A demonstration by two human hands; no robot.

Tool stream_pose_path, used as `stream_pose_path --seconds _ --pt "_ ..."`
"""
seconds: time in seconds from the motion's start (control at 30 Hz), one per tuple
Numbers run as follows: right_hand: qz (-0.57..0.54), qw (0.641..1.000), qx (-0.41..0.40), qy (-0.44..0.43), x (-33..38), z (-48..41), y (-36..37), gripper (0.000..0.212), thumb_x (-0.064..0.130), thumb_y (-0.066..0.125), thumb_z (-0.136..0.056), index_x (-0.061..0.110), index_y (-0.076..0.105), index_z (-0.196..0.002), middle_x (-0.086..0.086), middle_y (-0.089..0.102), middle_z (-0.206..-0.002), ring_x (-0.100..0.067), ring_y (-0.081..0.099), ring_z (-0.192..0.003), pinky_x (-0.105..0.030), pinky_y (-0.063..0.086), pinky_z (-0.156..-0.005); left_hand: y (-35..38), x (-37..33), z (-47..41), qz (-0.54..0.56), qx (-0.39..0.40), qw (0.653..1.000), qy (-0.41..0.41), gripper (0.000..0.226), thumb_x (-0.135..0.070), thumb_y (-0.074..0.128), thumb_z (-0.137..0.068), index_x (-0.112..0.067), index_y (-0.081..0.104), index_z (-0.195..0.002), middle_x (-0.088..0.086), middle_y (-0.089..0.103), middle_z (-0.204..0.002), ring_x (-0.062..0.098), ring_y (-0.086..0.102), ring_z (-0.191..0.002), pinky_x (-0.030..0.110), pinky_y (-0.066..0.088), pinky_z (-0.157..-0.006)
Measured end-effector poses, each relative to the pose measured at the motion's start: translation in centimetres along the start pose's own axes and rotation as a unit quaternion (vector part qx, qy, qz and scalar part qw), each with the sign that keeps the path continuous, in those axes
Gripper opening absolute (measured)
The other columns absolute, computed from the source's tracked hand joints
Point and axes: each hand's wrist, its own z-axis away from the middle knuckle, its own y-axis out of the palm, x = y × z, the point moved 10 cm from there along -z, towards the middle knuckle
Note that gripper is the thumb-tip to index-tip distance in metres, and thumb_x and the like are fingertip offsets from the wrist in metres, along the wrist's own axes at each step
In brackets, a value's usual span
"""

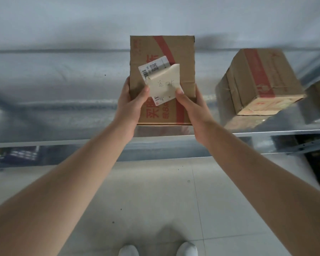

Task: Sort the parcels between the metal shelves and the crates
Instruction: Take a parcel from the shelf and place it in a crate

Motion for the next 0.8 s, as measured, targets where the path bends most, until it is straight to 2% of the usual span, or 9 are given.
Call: stream_pose_path --seconds 0.03,0.1,0.17,0.3,0.37,0.5,0.6,0.7,0.8 --pt "-0.002 1.000 0.006 0.012 -0.1 0.6 0.5 0.055 0.061 0.070 -0.082 0.044 0.052 -0.132 0.002 0.054 -0.145 -0.031 0.039 -0.143 -0.061 0.039 -0.110 -0.3 0.1 0.8 0.004 -0.004 1.000 -0.007 0.051 -0.032 0.063 -0.095 -0.027 0.044 -0.142 -0.002 0.065 -0.129 0.017 0.064 -0.115 0.045 0.054 -0.096" --pt "-0.016 0.999 0.016 0.034 0.1 2.3 1.6 0.043 0.038 0.064 -0.096 0.030 0.051 -0.136 -0.001 0.065 -0.130 -0.022 0.063 -0.120 -0.040 0.057 -0.091 -1.6 0.1 2.8 0.008 -0.027 0.999 -0.025 0.053 -0.033 0.062 -0.096 -0.027 0.042 -0.144 -0.002 0.064 -0.130 0.016 0.063 -0.117 0.046 0.053 -0.099" --pt "-0.003 0.998 0.031 0.056 0.2 4.5 2.9 0.039 0.029 0.060 -0.099 0.024 0.051 -0.136 -0.002 0.069 -0.122 -0.016 0.068 -0.106 -0.028 0.059 -0.075 -3.4 0.3 5.5 0.018 -0.059 0.997 -0.053 0.052 -0.034 0.062 -0.095 -0.026 0.043 -0.144 -0.002 0.064 -0.129 0.016 0.063 -0.117 0.045 0.053 -0.099" --pt "0.017 0.991 0.063 0.116 -0.3 10.0 7.0 0.042 0.026 0.062 -0.098 0.021 0.049 -0.138 -0.001 0.070 -0.118 -0.015 0.070 -0.101 -0.031 0.059 -0.076 -7.2 0.0 12.6 0.024 -0.102 0.990 -0.096 0.054 -0.037 0.062 -0.095 -0.026 0.042 -0.144 -0.003 0.065 -0.129 0.013 0.064 -0.115 0.042 0.054 -0.098" --pt "0.030 0.986 0.090 0.134 -0.1 13.1 9.6 0.043 0.026 0.062 -0.099 0.022 0.048 -0.139 -0.002 0.069 -0.121 -0.018 0.068 -0.106 -0.033 0.058 -0.082 -9.9 -0.8 16.7 0.031 -0.136 0.985 -0.106 0.049 -0.037 0.061 -0.095 -0.027 0.045 -0.140 -0.002 0.066 -0.127 0.013 0.065 -0.113 0.041 0.055 -0.096" --pt "0.049 0.974 0.148 0.167 1.4 20.3 15.0 0.046 0.027 0.062 -0.099 0.023 0.046 -0.142 -0.003 0.067 -0.127 -0.017 0.068 -0.106 -0.029 0.059 -0.080 -14.4 -3.1 25.6 0.037 -0.193 0.970 -0.145 0.049 -0.035 0.057 -0.098 -0.025 0.041 -0.143 0.001 0.064 -0.129 0.014 0.065 -0.112 0.034 0.056 -0.091" --pt "0.076 0.965 0.174 0.183 2.2 25.4 19.0 0.050 0.033 0.065 -0.096 0.028 0.046 -0.141 -0.004 0.063 -0.131 -0.020 0.066 -0.111 -0.038 0.059 -0.089 -18.1 -5.3 31.8 0.045 -0.236 0.958 -0.155 0.050 -0.031 0.055 -0.100 -0.021 0.038 -0.146 0.001 0.063 -0.130 0.014 0.065 -0.112 0.033 0.056 -0.090" --pt "0.089 0.952 0.205 0.207 3.7 29.9 23.9 0.045 0.036 0.065 -0.095 0.031 0.047 -0.136 -0.006 0.060 -0.132 -0.019 0.067 -0.109 -0.025 0.060 -0.074 -22.4 -7.8 36.8 0.057 -0.273 0.946 -0.164 0.049 -0.034 0.053 -0.100 -0.023 0.039 -0.146 -0.003 0.060 -0.130 0.012 0.063 -0.113 0.028 0.056 -0.089" --pt "0.093 0.947 0.230 0.205 6.2 33.3 29.5 0.041 0.028 0.063 -0.097 0.025 0.050 -0.136 -0.006 0.066 -0.126 -0.017 0.070 -0.101 -0.019 0.057 -0.064 -27.9 -10.4 40.6 0.096 -0.317 0.933 -0.145 0.048 -0.032 0.057 -0.099 -0.026 0.043 -0.144 -0.005 0.063 -0.128 0.014 0.064 -0.113 0.034 0.056 -0.091"
